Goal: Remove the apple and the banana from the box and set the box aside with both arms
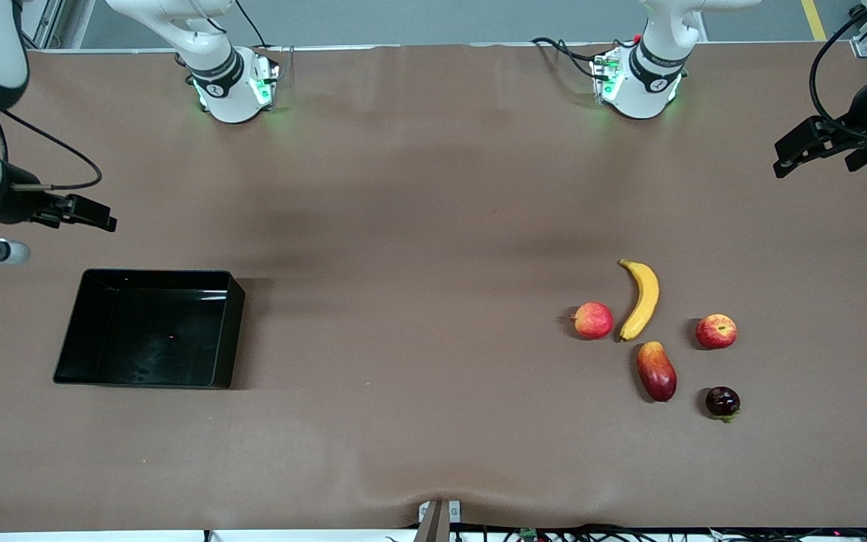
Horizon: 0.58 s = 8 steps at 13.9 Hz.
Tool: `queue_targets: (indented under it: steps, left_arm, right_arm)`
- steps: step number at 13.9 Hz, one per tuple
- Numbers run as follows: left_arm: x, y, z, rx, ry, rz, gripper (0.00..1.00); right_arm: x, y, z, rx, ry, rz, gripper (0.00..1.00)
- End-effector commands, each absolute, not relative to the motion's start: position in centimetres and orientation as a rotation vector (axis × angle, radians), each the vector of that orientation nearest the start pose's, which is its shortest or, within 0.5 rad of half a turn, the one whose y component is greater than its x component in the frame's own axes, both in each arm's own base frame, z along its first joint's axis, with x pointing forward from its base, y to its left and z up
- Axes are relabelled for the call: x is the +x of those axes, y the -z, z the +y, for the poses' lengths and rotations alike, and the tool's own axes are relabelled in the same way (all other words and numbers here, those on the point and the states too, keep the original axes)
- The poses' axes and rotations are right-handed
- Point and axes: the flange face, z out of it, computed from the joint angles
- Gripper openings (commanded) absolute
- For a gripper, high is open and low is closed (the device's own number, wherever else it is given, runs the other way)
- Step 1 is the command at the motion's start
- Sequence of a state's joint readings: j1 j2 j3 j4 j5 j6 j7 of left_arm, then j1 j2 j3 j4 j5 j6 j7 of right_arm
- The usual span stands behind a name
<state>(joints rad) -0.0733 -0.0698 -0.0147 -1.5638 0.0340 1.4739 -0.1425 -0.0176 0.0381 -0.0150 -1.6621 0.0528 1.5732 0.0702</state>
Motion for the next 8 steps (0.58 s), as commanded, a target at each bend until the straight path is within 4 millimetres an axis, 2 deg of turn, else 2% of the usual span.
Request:
queue_targets:
  steps: [1, 4, 6, 8]
  left_arm:
    - [51.4, -66.1, -3.3, -3.125, -0.036, -0.071, 1.0]
    - [51.6, -66.0, -3.2, -3.125, -0.036, -0.074, 1.0]
    - [51.8, -66.1, -3.1, -3.126, -0.029, -0.076, 1.0]
    - [51.8, -66.4, -2.9, -3.128, -0.02, -0.083, 1.0]
  right_arm:
    - [53.9, -60.0, -1.3, -3.099, -0.142, 0.2, 1.0]
    - [52.4, -63.0, -1.5, -3.098, -0.138, 0.218, 1.0]
    - [51.6, -65.1, -1.4, -3.09, -0.161, 0.335, 1.0]
    - [51.3, -65.4, -1.0, -3.087, -0.181, 0.319, 1.0]
